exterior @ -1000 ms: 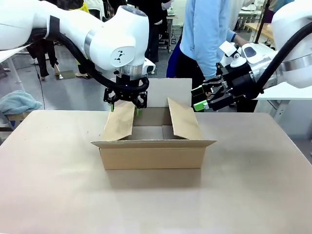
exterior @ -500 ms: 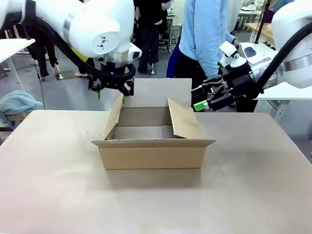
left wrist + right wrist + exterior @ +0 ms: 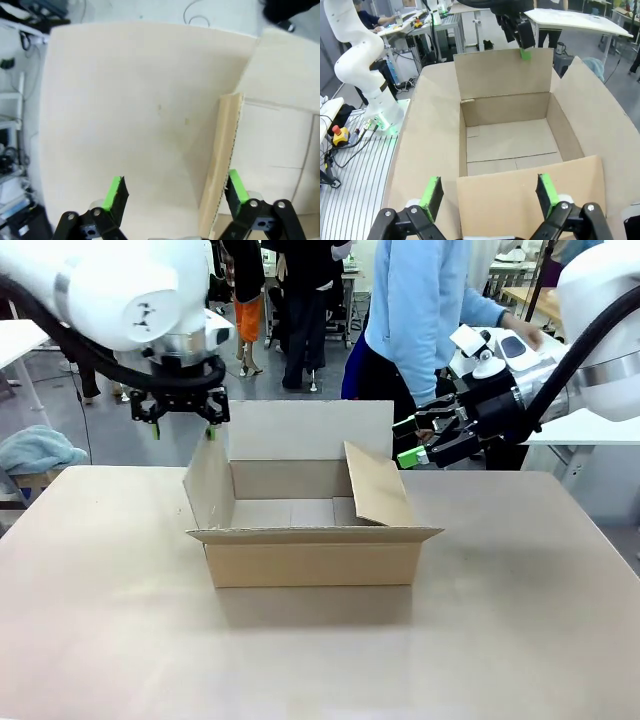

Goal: Pack the gift set into the box.
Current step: Place both hands on the side flaps of the Package Box and spread them outward.

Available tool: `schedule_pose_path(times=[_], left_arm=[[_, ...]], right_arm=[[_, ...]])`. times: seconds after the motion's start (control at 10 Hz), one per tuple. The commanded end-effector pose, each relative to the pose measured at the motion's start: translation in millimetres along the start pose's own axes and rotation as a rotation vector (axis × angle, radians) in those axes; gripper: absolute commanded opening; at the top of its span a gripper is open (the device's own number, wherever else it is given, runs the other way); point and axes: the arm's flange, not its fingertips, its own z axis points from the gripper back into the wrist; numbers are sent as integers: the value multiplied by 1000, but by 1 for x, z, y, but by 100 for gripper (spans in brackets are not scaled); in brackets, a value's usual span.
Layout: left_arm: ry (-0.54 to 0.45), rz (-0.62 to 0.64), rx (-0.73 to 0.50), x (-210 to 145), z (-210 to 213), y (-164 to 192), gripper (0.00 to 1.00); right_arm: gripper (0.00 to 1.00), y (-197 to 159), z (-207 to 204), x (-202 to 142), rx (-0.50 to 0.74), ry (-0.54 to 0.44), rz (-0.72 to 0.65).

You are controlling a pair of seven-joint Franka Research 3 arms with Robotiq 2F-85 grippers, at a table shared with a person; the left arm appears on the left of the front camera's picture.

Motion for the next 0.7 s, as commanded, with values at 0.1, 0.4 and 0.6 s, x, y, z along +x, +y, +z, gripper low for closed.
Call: schedule_pose_path(times=[0.1,0.4,0.6], left_arm=[[136,-47,-226,11,-41,60,100],[298,-52,-474,31,-91,126,100],[195,-32,-406,28,-82,111,100]], right_arm=[[100,2,1,0,0,0,14],[100,2,1,0,0,0,14],[100,2,1,0,0,0,14]])
